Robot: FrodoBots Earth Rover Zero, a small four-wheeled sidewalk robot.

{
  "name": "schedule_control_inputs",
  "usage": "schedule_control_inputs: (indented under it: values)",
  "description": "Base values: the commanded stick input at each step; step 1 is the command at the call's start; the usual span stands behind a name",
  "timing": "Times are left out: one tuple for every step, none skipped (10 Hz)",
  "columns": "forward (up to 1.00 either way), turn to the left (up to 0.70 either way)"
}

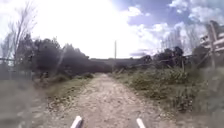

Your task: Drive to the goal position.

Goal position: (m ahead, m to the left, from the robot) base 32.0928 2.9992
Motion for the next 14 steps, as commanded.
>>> schedule_control_inputs:
  values:
    - [0.85, 0.0]
    - [0.85, 0.0]
    - [0.85, 0.0]
    - [0.85, 0.0]
    - [0.85, 0.0]
    - [0.85, 0.0]
    - [0.85, 0.0]
    - [0.85, 0.0]
    - [0.85, 0.0]
    - [0.85, 0.0]
    - [0.85, 0.0]
    - [0.85, 0.0]
    - [0.85, 0.0]
    - [0.85, 0.0]
